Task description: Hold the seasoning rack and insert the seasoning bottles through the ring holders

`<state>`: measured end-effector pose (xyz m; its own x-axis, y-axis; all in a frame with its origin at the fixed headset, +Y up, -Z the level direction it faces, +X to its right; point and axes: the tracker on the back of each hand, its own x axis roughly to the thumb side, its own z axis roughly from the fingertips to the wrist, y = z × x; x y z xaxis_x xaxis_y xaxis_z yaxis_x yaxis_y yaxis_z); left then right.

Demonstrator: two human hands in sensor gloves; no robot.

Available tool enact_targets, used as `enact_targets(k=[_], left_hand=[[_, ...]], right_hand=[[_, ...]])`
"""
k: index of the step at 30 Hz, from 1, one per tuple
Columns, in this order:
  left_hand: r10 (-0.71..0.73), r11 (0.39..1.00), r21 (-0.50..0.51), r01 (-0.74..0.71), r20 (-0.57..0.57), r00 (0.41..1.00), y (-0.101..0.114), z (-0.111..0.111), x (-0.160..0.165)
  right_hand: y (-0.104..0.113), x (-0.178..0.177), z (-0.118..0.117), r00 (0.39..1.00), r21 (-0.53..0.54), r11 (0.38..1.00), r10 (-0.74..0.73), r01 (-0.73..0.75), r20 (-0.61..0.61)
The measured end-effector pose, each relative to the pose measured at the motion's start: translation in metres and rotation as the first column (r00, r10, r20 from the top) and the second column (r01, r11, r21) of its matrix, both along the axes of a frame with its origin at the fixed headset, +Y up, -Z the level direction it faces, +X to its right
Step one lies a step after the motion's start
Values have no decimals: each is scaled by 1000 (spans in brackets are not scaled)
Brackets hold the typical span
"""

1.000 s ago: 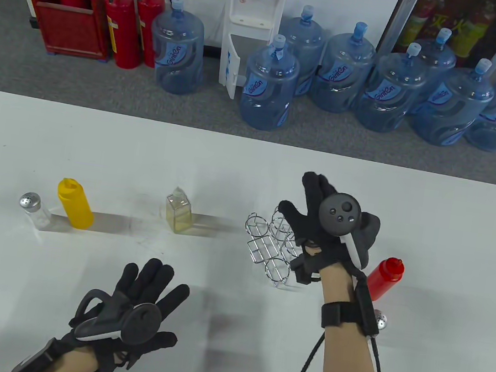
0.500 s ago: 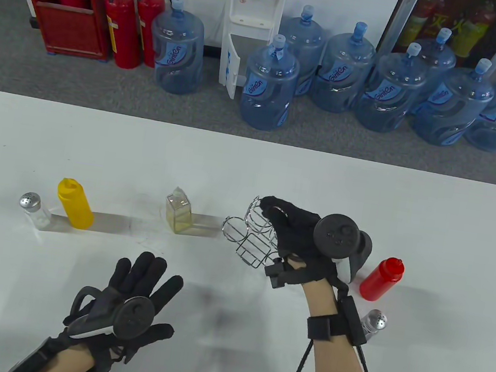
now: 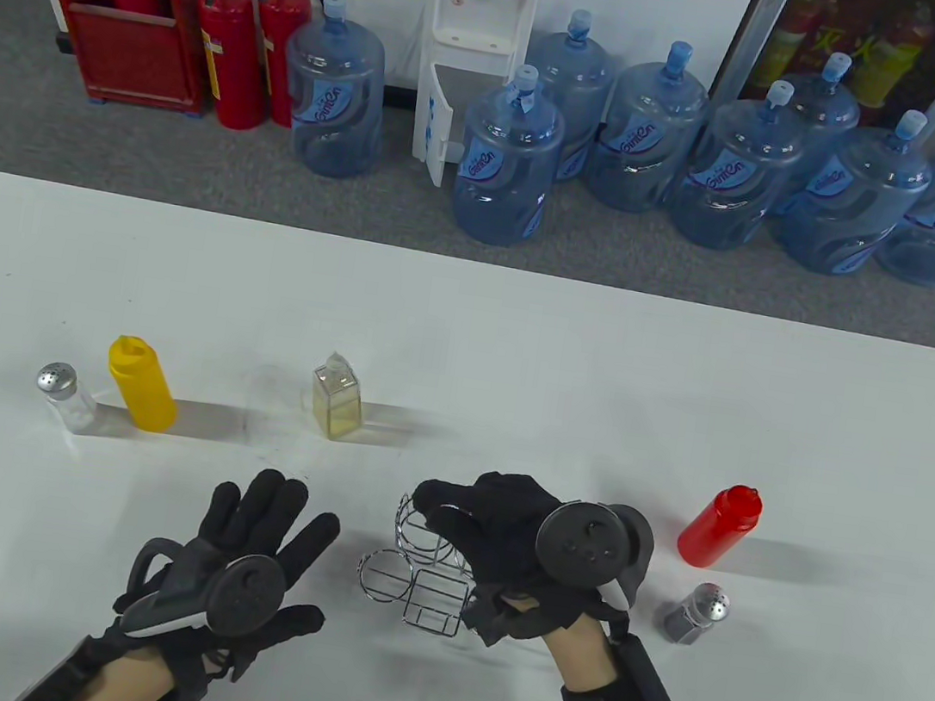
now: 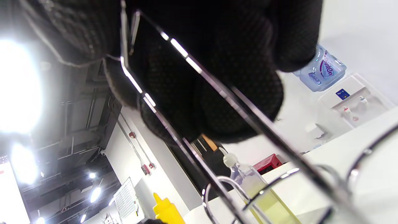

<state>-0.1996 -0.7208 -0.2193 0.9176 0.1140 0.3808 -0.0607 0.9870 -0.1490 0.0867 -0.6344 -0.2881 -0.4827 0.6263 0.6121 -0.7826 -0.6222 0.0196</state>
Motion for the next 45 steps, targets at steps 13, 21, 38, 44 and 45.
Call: enact_targets(k=[13,21,38,44,45], left_hand=[[8,997,82,2,-116,993,19,-13,-2],[140,990,51,-130,-404,904,45,-97,-15],[223,960,-15,-278,-561,797,7,-182,-3],[376,924,215,-316,-361,854,46,-129,-3],[404,906,263,-332,-298,865,58,-111,-2]], right_hand=[[-6,4,-3,999,-24,998,-51,51,-16],[-10,12,-9,998,-42,997,-68,69,12],[-12,8,-7,995,-67,993,-99,97,-31],[-17,14,-12,995,-74,993,-97,97,6],[-18,15,-13,995,-79,992,-100,101,15]])
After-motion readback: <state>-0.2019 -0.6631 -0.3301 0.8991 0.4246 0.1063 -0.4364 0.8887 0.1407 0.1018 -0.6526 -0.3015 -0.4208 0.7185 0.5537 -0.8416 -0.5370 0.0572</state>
